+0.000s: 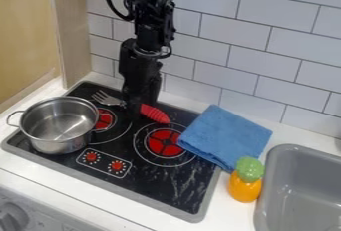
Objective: Move the red fork to the side of the silver pot
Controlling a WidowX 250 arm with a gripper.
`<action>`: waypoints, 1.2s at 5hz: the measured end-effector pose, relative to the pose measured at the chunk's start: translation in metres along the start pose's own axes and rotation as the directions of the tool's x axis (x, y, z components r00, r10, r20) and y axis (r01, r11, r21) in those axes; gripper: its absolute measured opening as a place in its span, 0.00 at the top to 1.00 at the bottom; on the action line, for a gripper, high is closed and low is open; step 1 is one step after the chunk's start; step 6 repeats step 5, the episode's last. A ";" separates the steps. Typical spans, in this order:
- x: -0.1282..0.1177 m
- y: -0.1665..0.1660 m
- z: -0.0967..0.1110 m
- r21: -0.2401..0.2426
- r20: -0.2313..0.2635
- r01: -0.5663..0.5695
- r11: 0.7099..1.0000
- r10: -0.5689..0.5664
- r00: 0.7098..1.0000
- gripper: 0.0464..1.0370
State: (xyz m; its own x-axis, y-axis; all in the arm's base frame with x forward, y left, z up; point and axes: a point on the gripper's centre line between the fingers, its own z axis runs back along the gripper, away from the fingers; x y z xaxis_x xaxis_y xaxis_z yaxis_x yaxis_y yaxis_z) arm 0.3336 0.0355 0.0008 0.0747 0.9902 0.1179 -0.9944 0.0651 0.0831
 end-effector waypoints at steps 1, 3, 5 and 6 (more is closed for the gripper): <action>0.002 0.001 0.007 -0.021 0.012 0.000 1.000 0.000 1.000 0.03; 0.007 0.007 0.046 -0.105 0.064 0.013 0.994 -0.006 0.998 0.04; 0.006 0.015 0.054 -0.121 0.068 0.000 0.993 0.008 0.998 0.04; 0.006 0.015 0.054 -0.121 0.068 0.000 0.993 0.008 0.998 0.04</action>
